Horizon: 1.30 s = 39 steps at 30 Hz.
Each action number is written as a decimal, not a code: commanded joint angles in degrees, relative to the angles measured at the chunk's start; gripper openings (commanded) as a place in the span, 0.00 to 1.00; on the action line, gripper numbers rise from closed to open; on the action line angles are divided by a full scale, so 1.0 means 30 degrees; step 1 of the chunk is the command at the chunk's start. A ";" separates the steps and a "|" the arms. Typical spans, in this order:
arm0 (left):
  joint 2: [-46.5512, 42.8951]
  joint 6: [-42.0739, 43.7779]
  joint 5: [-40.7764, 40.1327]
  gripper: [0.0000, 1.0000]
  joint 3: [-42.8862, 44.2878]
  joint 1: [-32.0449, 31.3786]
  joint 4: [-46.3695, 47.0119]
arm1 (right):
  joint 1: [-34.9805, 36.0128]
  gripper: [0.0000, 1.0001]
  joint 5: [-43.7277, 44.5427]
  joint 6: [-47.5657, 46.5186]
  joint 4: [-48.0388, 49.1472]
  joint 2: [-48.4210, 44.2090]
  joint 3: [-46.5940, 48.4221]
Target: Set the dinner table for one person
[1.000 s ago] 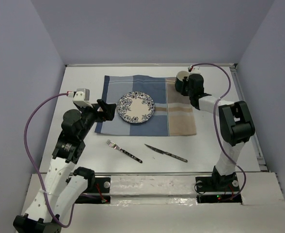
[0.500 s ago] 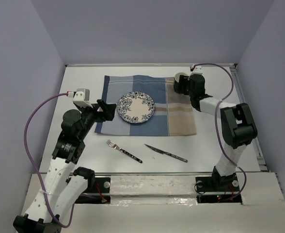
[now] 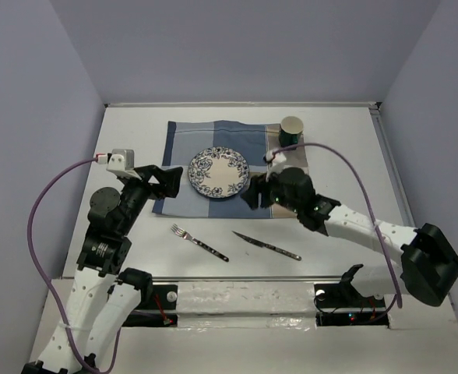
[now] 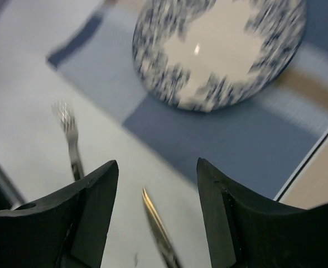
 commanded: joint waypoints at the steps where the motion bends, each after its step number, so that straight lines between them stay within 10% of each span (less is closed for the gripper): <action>1: -0.0673 0.0235 -0.0078 0.99 0.0067 0.0070 0.0865 | 0.3003 0.63 -0.1213 0.1454 -0.4218 -0.1216 -0.2228; 9: -0.1113 0.0235 -0.0342 0.99 0.0008 0.0070 0.0865 | 0.8749 0.65 0.1305 0.1369 -0.5687 0.1382 -0.0800; 22: -0.1084 0.0206 -0.0284 0.99 -0.0021 0.0070 0.0894 | 1.0599 0.62 0.3593 -0.0625 -0.5365 0.9646 0.5151; 30: -0.0937 0.0264 -0.0254 0.99 0.0037 0.0099 0.0865 | 1.0774 0.38 0.3185 -0.0859 -0.5364 1.0498 0.5825; 35: -0.1434 0.0323 -0.1480 0.99 0.0125 0.0158 0.0661 | 1.1300 0.00 0.2835 -0.0510 -0.5394 0.9918 0.5884; 39: -0.1640 0.0323 -0.2275 0.99 0.0359 0.0246 0.0543 | 1.1302 0.00 0.2831 -0.0040 -0.5160 0.8686 0.5621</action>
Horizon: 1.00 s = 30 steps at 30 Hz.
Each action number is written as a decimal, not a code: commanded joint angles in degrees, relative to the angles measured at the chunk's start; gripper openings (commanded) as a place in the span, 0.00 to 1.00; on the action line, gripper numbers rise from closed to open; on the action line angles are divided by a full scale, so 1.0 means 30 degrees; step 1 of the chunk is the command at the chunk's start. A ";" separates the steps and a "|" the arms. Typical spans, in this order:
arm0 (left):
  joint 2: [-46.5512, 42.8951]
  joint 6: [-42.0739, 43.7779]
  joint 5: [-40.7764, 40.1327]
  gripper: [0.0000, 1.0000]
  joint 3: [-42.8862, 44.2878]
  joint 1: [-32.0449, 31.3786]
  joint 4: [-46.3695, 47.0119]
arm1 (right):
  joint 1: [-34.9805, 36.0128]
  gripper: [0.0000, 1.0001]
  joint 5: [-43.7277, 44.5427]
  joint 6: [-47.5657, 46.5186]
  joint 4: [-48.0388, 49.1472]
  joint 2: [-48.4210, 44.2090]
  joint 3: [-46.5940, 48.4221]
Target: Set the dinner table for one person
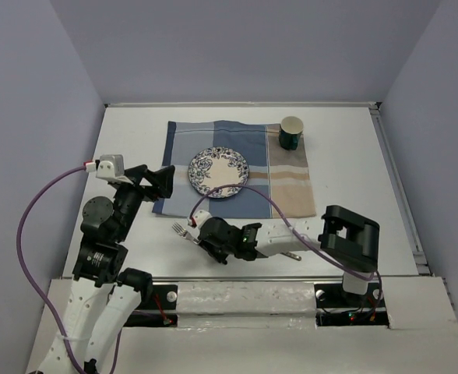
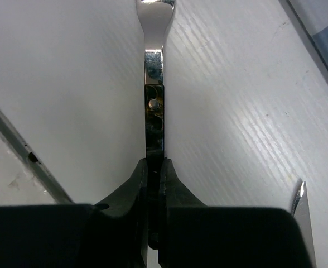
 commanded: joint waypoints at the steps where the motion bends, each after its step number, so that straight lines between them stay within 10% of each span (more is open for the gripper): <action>1: -0.0460 0.0221 -0.1965 0.99 0.0476 0.0210 0.0558 | 0.0366 0.00 0.0092 0.0550 0.0684 -0.2053 0.0520; 11: -0.1484 0.0074 -0.3935 0.99 0.1883 0.0210 -0.0906 | -0.1419 0.00 0.4894 0.1457 0.0772 -0.1125 0.5350; 30: -0.2834 0.0484 -0.5051 0.99 0.0008 -0.0902 -0.0761 | -0.4321 0.00 0.9590 0.9130 -0.1481 1.0564 1.9410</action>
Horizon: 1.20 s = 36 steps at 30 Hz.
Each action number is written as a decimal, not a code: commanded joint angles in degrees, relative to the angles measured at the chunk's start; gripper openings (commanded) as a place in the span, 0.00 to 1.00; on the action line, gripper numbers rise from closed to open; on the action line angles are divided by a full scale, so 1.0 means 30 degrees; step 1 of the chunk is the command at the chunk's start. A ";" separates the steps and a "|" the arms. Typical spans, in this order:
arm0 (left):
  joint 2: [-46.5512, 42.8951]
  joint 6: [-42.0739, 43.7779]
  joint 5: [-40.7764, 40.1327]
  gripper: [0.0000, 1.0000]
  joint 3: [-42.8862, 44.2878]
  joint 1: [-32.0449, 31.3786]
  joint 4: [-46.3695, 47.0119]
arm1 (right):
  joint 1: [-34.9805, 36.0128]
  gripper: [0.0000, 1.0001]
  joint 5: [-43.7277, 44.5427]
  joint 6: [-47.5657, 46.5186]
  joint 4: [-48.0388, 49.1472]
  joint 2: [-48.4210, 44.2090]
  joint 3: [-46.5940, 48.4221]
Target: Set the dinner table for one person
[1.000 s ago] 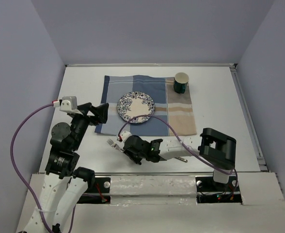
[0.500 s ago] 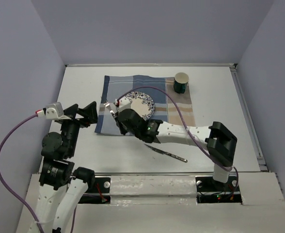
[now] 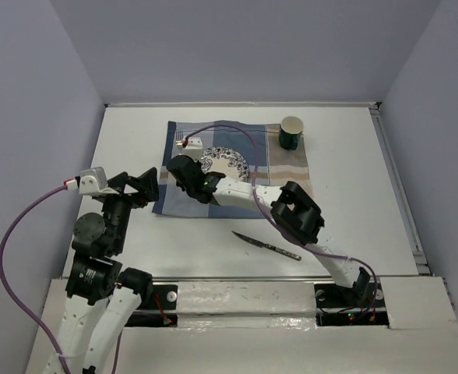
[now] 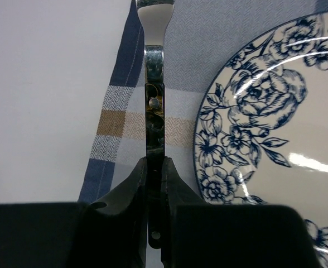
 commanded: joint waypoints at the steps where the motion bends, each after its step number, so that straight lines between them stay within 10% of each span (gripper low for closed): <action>1: -0.0305 0.0353 -0.0351 0.99 0.0008 -0.0437 0.0733 | 0.0210 0.00 0.1187 0.2898 -0.0427 0.1262 0.3125; 15: -0.0452 0.0412 -0.0586 0.99 0.0008 -0.0994 0.0703 | 0.0034 0.00 0.0394 0.4832 -0.1716 0.4400 0.5561; 21: -0.0452 0.0383 -0.0586 0.99 0.0008 -0.0994 0.0674 | 0.0034 0.48 0.0161 0.4544 -0.1804 0.4401 0.5531; 27: -0.0569 0.0470 -0.0732 0.99 0.0008 -0.0936 0.0645 | 0.0034 0.62 -0.1595 0.2726 -0.1425 0.2354 0.4919; 31: -0.0628 0.0470 -0.0762 0.99 -0.0021 -0.0936 0.0645 | 0.0034 0.62 -0.3585 0.0765 -0.0199 -0.2375 0.1763; 36: -0.0773 0.0500 -0.0528 0.99 0.0008 -0.0936 0.0732 | 0.0034 0.60 -0.5081 -0.3128 0.0628 -1.0468 -0.9667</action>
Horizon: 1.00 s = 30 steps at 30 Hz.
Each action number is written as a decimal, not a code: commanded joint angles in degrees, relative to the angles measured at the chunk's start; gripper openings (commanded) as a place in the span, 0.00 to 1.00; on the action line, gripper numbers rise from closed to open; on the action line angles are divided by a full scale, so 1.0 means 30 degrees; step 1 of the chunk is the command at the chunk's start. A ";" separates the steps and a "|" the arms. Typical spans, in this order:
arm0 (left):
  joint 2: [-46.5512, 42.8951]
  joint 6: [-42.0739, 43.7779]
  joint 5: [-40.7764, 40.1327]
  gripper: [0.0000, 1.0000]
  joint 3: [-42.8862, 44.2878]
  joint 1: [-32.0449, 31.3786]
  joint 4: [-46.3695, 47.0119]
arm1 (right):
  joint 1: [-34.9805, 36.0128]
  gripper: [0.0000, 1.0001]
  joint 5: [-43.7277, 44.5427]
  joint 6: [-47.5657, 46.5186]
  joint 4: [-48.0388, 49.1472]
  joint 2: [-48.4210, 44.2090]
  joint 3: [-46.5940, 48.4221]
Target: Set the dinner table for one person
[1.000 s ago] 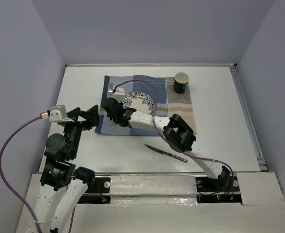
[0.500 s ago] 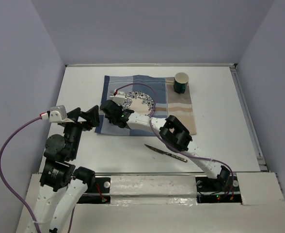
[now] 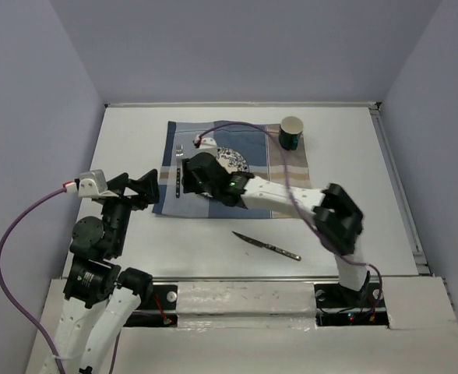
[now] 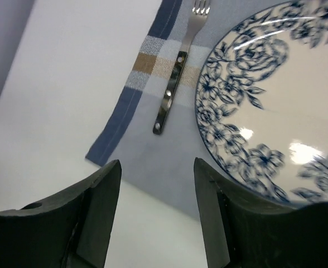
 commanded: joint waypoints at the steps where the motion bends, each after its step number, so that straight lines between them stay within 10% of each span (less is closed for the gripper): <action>1: -0.0388 0.0376 0.0055 0.99 0.0008 -0.0076 0.0820 | -0.0292 0.60 -0.1680 -0.4116 0.1242 -0.8028 -0.7567; 11: -0.0563 0.0376 0.0144 0.99 0.0154 -0.0222 0.0879 | -0.1232 0.84 -0.4906 0.0387 -0.7638 -1.8497 -1.9299; 22: -0.0476 0.0347 0.0232 0.99 0.0125 -0.0194 0.0879 | -0.1760 0.89 -0.3822 -0.0195 -0.7525 -1.6248 -1.9917; 30: -0.0418 0.0376 0.0173 0.99 0.0125 -0.0194 0.0908 | -0.1935 0.71 -0.5637 -0.1806 -0.6821 -1.4372 -1.9391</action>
